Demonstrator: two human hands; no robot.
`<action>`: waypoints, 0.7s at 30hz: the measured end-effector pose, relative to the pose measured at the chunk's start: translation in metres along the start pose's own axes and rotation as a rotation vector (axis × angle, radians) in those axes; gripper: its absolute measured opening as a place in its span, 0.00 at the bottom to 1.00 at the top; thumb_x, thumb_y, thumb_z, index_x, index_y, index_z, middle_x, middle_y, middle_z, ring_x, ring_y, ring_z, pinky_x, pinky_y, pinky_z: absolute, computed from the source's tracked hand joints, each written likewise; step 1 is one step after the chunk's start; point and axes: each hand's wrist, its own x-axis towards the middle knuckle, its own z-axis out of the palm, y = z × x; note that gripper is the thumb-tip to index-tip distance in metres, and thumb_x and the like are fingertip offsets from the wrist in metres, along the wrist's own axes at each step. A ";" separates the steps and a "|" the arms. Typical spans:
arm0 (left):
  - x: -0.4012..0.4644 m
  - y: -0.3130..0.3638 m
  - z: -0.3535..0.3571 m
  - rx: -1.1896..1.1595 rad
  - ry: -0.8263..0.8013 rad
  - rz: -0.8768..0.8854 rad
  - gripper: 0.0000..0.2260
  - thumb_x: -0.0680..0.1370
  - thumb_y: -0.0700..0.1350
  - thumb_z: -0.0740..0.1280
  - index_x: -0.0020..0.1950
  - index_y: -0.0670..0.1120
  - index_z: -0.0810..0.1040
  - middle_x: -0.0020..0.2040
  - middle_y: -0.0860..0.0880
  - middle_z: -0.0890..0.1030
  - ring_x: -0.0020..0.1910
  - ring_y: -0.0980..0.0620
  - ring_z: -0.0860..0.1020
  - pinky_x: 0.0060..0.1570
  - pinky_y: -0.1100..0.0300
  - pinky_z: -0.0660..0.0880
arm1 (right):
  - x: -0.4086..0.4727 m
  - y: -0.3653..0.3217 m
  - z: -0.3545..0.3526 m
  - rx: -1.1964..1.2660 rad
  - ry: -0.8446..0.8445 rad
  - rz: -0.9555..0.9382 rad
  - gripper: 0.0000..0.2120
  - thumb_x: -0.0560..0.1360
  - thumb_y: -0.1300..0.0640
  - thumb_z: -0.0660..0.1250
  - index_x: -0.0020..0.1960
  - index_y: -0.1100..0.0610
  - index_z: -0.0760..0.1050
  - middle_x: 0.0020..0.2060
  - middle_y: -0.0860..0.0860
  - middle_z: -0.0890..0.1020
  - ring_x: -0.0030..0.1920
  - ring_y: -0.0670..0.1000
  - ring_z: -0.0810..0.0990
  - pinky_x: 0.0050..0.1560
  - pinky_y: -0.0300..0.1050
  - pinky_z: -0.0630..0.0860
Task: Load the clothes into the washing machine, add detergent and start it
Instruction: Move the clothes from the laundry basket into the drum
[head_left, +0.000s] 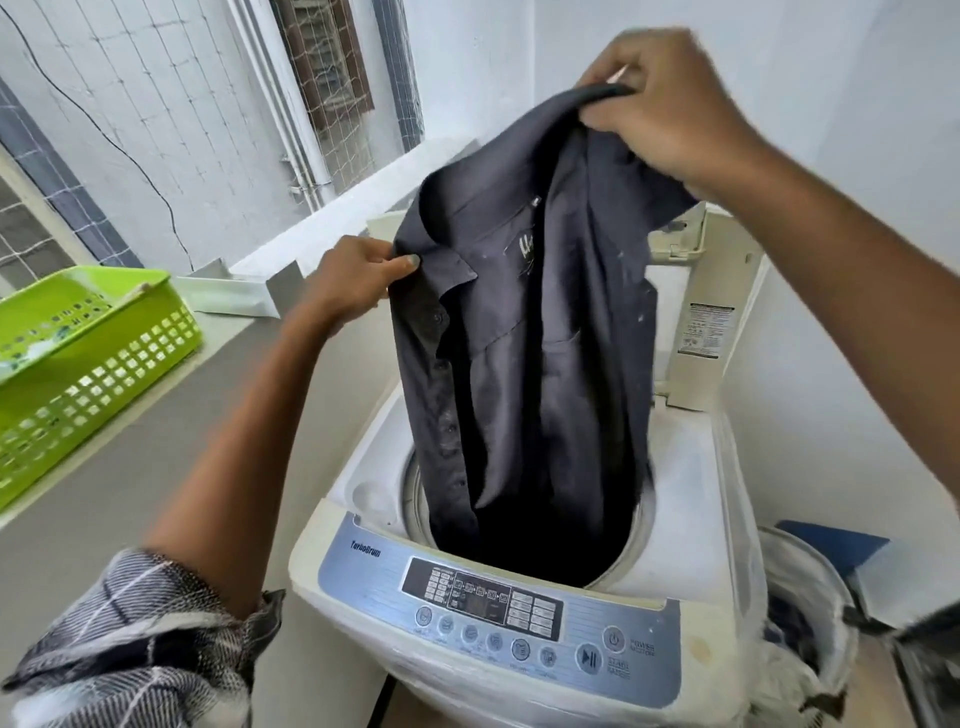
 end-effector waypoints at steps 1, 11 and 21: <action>0.001 -0.004 0.004 0.032 0.015 -0.028 0.11 0.75 0.52 0.67 0.45 0.45 0.83 0.37 0.46 0.80 0.33 0.51 0.77 0.43 0.56 0.77 | -0.004 0.004 0.011 -0.059 -0.034 0.013 0.10 0.72 0.60 0.63 0.50 0.54 0.78 0.48 0.52 0.81 0.49 0.49 0.78 0.48 0.40 0.71; -0.056 -0.051 0.140 -0.239 -0.177 -0.299 0.06 0.77 0.39 0.63 0.41 0.44 0.77 0.31 0.42 0.79 0.34 0.47 0.79 0.37 0.58 0.76 | -0.144 0.124 0.144 -0.160 -0.280 0.384 0.09 0.79 0.59 0.58 0.59 0.58 0.67 0.47 0.60 0.79 0.49 0.62 0.78 0.41 0.49 0.69; -0.118 -0.098 0.225 -0.252 -0.638 -0.615 0.21 0.81 0.45 0.61 0.73 0.42 0.64 0.53 0.46 0.74 0.38 0.57 0.72 0.34 0.64 0.64 | -0.237 0.198 0.173 -0.238 -0.822 0.760 0.23 0.79 0.64 0.56 0.73 0.61 0.59 0.68 0.61 0.71 0.64 0.59 0.73 0.61 0.48 0.71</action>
